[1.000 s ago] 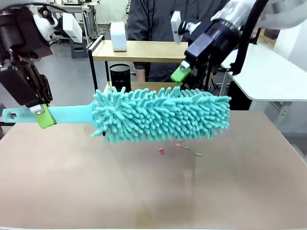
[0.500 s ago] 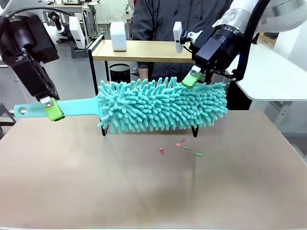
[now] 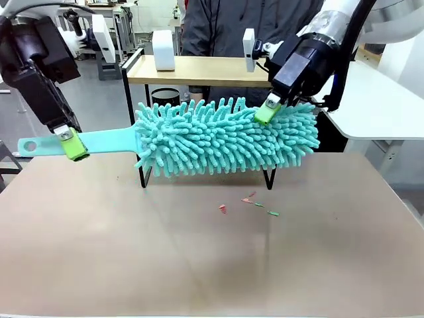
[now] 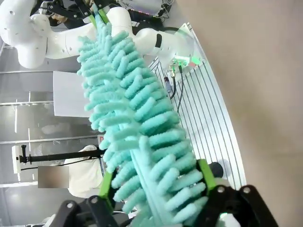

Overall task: Clean the shelf.
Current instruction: Hand the Duster back to the human.

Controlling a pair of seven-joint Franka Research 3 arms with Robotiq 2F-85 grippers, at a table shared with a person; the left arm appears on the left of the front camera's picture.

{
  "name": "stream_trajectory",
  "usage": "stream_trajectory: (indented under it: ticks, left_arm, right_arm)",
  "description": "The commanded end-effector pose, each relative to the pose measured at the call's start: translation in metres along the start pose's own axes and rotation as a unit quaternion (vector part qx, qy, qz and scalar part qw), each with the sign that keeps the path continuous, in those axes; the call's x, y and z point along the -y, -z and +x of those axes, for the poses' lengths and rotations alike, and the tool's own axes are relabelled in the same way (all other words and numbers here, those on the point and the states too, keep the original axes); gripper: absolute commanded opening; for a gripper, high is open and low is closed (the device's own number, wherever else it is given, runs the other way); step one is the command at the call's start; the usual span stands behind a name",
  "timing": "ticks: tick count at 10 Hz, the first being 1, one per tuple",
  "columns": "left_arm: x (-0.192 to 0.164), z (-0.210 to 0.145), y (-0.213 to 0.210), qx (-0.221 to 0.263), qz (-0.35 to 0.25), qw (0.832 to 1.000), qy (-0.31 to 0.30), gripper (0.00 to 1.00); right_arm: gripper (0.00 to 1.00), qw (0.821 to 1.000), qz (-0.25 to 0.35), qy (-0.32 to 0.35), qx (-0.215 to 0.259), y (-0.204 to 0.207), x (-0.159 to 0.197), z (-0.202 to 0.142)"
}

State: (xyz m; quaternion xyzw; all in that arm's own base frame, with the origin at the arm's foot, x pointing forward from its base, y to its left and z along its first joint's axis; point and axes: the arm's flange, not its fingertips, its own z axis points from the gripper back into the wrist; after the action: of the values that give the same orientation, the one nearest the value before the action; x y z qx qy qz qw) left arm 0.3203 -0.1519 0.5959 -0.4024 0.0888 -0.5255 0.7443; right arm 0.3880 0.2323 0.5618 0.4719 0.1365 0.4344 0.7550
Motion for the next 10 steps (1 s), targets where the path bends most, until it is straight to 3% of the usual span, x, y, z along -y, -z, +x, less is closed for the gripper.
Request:
stream_trajectory:
  ticks: [1,3,4,6,8,9,10]
  left_arm:
    - [0.004,0.002,-0.004,0.006,0.001,1.000,-0.006,0.13]
    - [0.002,0.001,-0.003,0.005,0.005,1.000,-0.010,0.13]
    - [0.001,0.001,-0.004,0.005,0.005,1.000,-0.013,0.13]
    - [0.002,0.001,-0.005,0.005,0.015,1.000,-0.017,0.13]
    - [0.000,-0.002,-0.005,0.007,0.017,1.000,-0.019,0.13]
    - [-0.001,-0.004,-0.007,0.007,0.027,0.999,-0.023,0.62]
    - [0.000,-0.009,-0.013,0.032,0.051,0.998,-0.034,0.70]
  right_arm:
    - [0.00,1.000,-0.005,-0.018,-0.015,-0.002,0.001,-0.004]
    - [0.00,1.000,-0.001,-0.021,-0.019,-0.002,0.001,-0.004]
    - [0.14,1.000,-0.001,-0.022,-0.021,-0.003,0.001,-0.004]
    - [0.00,0.999,0.000,-0.024,-0.027,-0.003,-0.001,-0.004]
    - [0.00,0.999,-0.001,-0.026,-0.022,-0.004,0.000,-0.006]
    - [0.00,0.999,0.007,-0.029,-0.017,-0.005,0.000,-0.009]
    - [0.00,0.999,0.010,-0.034,-0.016,-0.007,-0.001,-0.012]
